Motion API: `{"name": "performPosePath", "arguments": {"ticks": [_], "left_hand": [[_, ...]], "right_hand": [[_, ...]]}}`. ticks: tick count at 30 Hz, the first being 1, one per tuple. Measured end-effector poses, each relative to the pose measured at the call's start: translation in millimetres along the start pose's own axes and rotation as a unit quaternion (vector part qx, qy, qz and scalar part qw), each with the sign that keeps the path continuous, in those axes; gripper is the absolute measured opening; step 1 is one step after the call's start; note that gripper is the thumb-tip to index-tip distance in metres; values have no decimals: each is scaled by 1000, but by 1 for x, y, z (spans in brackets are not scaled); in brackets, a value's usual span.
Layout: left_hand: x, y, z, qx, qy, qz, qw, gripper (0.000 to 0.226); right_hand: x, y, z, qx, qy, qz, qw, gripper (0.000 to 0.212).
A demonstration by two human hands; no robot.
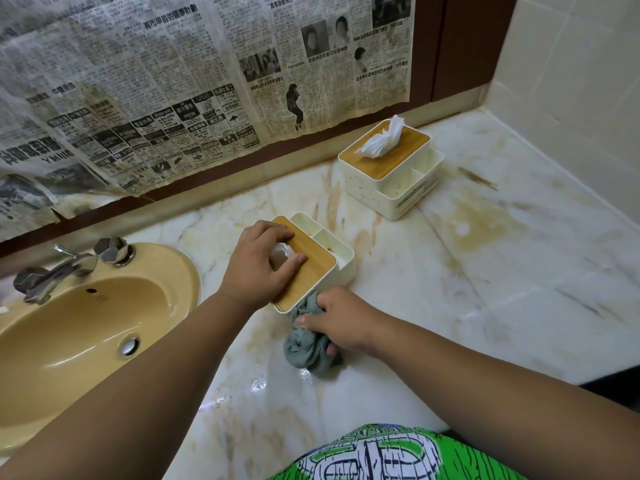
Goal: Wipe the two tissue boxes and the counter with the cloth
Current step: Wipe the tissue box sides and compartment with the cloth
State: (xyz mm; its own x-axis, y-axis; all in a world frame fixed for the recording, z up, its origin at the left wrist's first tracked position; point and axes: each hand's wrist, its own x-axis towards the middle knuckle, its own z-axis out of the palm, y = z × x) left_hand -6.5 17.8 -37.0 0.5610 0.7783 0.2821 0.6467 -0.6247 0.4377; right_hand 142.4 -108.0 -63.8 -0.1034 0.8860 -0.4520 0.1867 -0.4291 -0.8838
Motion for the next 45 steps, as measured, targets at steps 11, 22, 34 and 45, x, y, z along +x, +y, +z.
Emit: {"name": "performPosePath", "arguments": {"ticks": [11, 22, 34, 45], "left_hand": [[0, 1, 0, -2, 5, 1, 1000, 48], [-1, 2, 1, -4, 3, -2, 1000, 43], [-2, 1, -1, -3, 7, -8, 1000, 46], [-1, 1, 2, -11, 13, -8, 1000, 42]], "right_hand": [[-3, 0, 3, 70, -17, 8, 997, 37], [12, -14, -61, -92, 86, 99, 987, 36], [5, -10, -13, 39, -43, 68, 996, 14], [-16, -9, -55, 182, 106, 2, 978, 21]]}}
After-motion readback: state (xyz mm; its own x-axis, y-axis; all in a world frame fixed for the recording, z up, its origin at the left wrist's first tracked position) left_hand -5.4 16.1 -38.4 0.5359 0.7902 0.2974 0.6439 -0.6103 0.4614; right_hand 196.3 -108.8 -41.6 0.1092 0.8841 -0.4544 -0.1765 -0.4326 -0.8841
